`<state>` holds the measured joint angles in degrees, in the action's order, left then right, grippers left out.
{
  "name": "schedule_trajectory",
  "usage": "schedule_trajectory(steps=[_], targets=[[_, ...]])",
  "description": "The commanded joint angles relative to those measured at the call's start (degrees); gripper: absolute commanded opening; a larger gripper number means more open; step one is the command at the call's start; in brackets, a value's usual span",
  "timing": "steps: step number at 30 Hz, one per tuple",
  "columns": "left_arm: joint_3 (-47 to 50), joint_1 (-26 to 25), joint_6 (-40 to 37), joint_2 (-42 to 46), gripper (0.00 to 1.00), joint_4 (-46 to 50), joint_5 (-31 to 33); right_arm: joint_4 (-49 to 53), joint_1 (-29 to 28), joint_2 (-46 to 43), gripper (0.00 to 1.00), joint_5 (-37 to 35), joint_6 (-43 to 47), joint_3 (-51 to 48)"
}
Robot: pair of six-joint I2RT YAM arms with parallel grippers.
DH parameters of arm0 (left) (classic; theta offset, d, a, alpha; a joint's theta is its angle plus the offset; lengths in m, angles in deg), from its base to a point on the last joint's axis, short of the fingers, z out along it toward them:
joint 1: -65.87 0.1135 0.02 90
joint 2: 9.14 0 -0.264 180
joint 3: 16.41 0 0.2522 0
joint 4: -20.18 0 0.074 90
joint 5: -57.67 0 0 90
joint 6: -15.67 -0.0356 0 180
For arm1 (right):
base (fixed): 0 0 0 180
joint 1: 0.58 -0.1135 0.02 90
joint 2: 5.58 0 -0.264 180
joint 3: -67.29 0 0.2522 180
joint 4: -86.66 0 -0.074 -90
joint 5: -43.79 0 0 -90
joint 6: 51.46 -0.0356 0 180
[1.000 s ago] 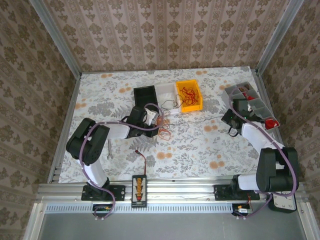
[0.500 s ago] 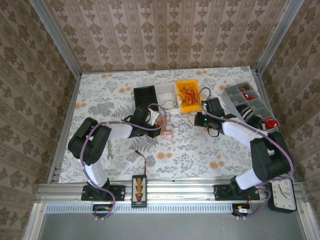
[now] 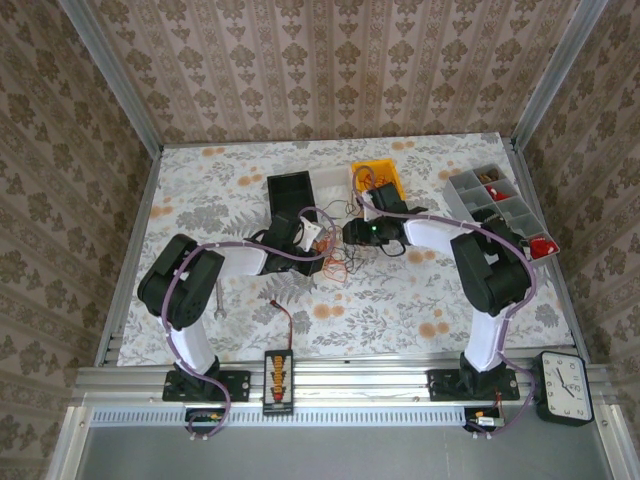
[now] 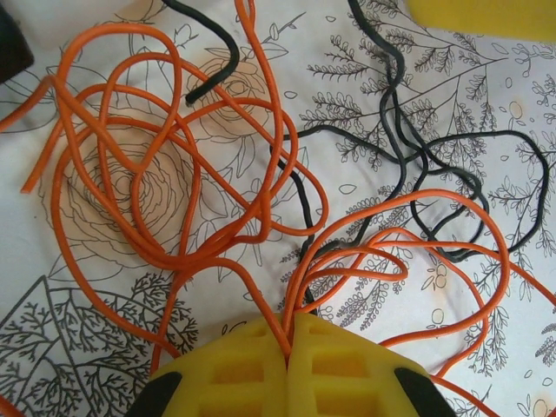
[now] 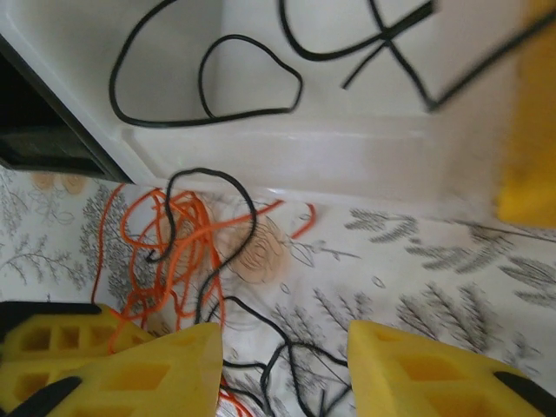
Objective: Untangle the cables
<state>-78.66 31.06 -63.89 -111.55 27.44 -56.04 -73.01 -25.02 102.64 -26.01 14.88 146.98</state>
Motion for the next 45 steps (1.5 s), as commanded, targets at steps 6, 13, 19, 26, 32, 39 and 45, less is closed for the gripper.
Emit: schedule_trajectory(steps=[6, 13, 19, 26, 32, 39, 45], targets=[[-0.83, -0.52, -1.54, -1.39, 0.00, 2.50, -0.19, 5.68, -3.36, 5.70, 0.43, -0.47, 3.66, 5.42], [-1.00, -0.52, -0.82, -1.74, 0.00, 2.87, 1.36, 4.25, -2.89, 3.11, 0.07, -6.98, 3.56, 1.92], [-0.54, 0.21, 1.41, -1.39, 0.00, 4.28, 7.55, 3.89, 4.26, -7.18, 0.02, -19.73, -3.83, -8.62], [0.44, 1.84, 4.74, -1.18, 0.00, 4.91, 13.55, 5.01, 16.40, -18.68, 0.00, -27.46, -14.47, -20.71], [1.03, 2.37, 6.41, -0.42, 0.00, 5.30, 17.39, 7.37, 21.30, -22.60, 0.00, -30.72, -13.90, -22.00], [3.40, 3.43, 9.69, 3.14, 0.00, 6.75, 26.38, 9.96, 26.00, -23.97, 0.00, -32.39, -14.77, -22.28], [8.98, 4.94, 21.55, 10.71, 0.00, 13.39, 44.96, 10.13, 29.40, -25.77, 0.00, -32.14, -17.10, -23.64]])
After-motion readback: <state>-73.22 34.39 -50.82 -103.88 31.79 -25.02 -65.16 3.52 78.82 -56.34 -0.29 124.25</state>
